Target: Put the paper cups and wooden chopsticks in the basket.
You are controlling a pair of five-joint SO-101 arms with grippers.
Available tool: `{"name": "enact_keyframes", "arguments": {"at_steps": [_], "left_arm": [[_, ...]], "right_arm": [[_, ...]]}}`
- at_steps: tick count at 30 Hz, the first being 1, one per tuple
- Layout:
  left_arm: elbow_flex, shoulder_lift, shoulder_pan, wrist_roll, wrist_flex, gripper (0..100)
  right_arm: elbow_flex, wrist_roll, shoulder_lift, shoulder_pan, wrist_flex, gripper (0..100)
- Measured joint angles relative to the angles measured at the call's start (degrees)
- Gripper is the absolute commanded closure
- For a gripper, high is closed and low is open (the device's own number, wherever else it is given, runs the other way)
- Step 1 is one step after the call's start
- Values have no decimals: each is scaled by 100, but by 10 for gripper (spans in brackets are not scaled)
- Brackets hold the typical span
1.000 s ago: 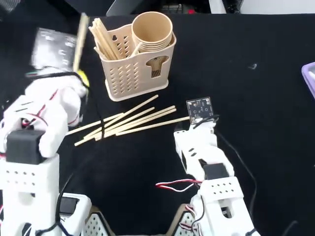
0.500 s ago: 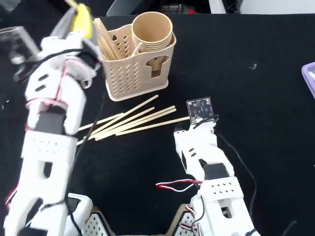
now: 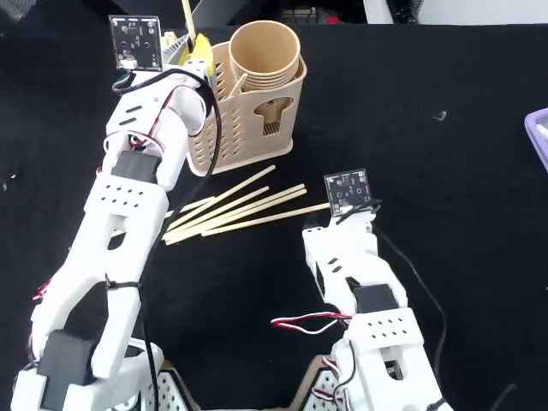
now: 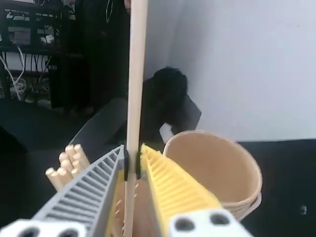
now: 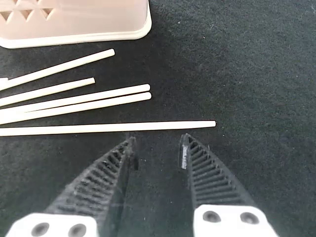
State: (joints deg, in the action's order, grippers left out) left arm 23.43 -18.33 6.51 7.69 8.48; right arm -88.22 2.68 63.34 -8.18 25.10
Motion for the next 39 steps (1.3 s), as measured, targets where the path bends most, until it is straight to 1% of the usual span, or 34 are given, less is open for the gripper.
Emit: {"name": "enact_keyframes", "arguments": {"at_steps": [3, 11, 15, 18, 20, 23, 27, 30, 32, 34, 36, 37, 39], "left_arm": [[-334, 9, 0, -9, 659, 863], [-1925, 0, -53, -88, 2804, 863], [-2629, -35, -237, -88, 4264, 859], [-2804, -185, -264, -79, 5468, 858], [-2848, -255, -264, -79, 6092, 858], [-2866, -255, -264, -79, 6268, 858], [-2787, -255, -264, -79, 5829, 858], [-2382, -255, -246, -220, 5820, 851], [-2075, -255, -141, -782, 6092, 803], [-1785, -255, 26, -1582, 6488, 752], [-1389, -255, 158, -2338, 6892, 749], [-1134, -255, 211, -2576, 6971, 753], [-563, -255, 237, -2769, 6875, 755]], "right_arm": [[0, 0, 0, 0, 0, 848], [0, 0, 0, 0, 0, 848], [0, 0, 0, 0, 0, 848], [0, 0, 0, 0, 0, 848], [0, 0, 0, 0, 0, 848], [0, 0, 0, 0, 0, 847], [0, 0, 0, 0, 0, 847], [0, 0, 0, 0, 0, 847], [0, 0, 0, 0, 0, 847], [0, 0, 0, 0, 0, 847], [0, 0, 0, 0, 0, 847], [0, 0, 0, 0, 0, 847], [0, 0, 0, 0, 0, 847]]}}
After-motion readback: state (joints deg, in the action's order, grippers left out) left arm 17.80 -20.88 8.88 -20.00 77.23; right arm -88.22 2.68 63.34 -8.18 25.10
